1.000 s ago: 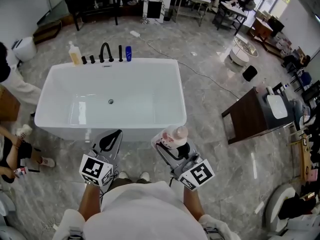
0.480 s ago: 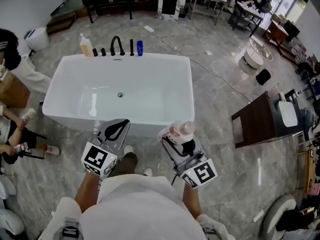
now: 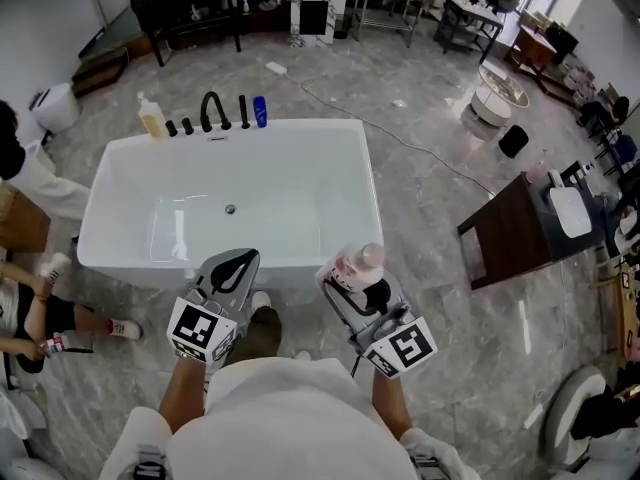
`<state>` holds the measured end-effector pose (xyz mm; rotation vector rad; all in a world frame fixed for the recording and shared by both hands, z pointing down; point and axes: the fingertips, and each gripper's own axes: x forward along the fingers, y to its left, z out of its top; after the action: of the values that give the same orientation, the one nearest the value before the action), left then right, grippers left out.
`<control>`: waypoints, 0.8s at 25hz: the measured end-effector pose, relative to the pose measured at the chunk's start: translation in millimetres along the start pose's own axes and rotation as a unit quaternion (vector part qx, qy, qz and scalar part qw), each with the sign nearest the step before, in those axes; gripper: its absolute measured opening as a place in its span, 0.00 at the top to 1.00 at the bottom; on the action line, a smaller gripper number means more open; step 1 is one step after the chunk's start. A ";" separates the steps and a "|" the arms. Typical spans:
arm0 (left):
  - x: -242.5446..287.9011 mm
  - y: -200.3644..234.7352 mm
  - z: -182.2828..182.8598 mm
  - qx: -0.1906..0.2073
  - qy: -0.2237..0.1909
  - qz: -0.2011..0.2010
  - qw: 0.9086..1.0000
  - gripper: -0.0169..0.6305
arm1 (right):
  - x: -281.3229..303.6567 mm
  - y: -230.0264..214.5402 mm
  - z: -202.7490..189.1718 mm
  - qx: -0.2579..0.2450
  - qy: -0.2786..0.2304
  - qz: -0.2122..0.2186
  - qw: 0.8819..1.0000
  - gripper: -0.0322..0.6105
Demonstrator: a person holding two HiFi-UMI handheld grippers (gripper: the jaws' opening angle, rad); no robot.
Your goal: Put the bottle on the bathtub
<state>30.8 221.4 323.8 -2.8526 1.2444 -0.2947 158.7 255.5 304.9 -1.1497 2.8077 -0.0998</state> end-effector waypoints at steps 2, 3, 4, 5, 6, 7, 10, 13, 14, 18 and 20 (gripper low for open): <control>11.8 8.9 -2.0 -0.005 -0.002 -0.007 1.000 0.96 | 6.6 -8.9 -1.9 0.000 0.005 -0.008 1.000 0.57; 18.3 14.3 -3.1 -0.006 -0.003 -0.011 1.000 0.96 | 11.4 -13.8 -3.4 0.000 0.008 -0.012 1.000 0.57; 24.3 20.5 -4.6 -0.009 -0.005 -0.015 1.000 0.96 | 17.5 -18.3 -5.2 0.000 0.012 -0.016 1.000 0.57; 29.6 27.9 -6.6 -0.013 -0.005 -0.019 1.000 0.96 | 25.3 -22.1 -7.0 0.001 0.015 -0.018 1.000 0.57; 34.1 36.4 -8.9 -0.017 -0.005 -0.021 1.000 0.96 | 34.6 -25.3 -8.5 0.000 0.020 -0.019 1.000 0.57; 38.3 45.9 -11.1 -0.021 -0.005 -0.022 1.000 0.96 | 44.9 -28.3 -9.5 0.000 0.024 -0.019 1.000 0.57; 51.7 78.2 -15.7 -0.032 -0.007 -0.021 0.999 0.96 | 79.4 -38.9 -9.8 -0.004 0.032 -0.015 0.999 0.57; 65.4 111.2 -18.6 -0.036 -0.011 -0.019 0.999 0.96 | 113.1 -51.3 -8.2 -0.005 0.030 -0.013 0.999 0.57; 69.2 121.9 -19.5 -0.036 -0.011 -0.019 0.999 0.96 | 124.4 -55.0 -7.4 -0.004 0.029 -0.013 0.999 0.57; 81.9 168.6 -24.6 -0.041 -0.009 -0.022 0.999 0.96 | 173.1 -65.9 -7.9 0.001 0.030 -0.016 0.999 0.57; 90.9 189.3 -26.2 -0.043 -0.007 -0.025 0.999 0.96 | 194.3 -72.0 -8.6 0.002 0.032 -0.017 0.999 0.57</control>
<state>-50.6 27.6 347.7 -2.9556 1.2145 -0.2261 70.1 67.9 306.5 -1.2164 2.8419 -0.1480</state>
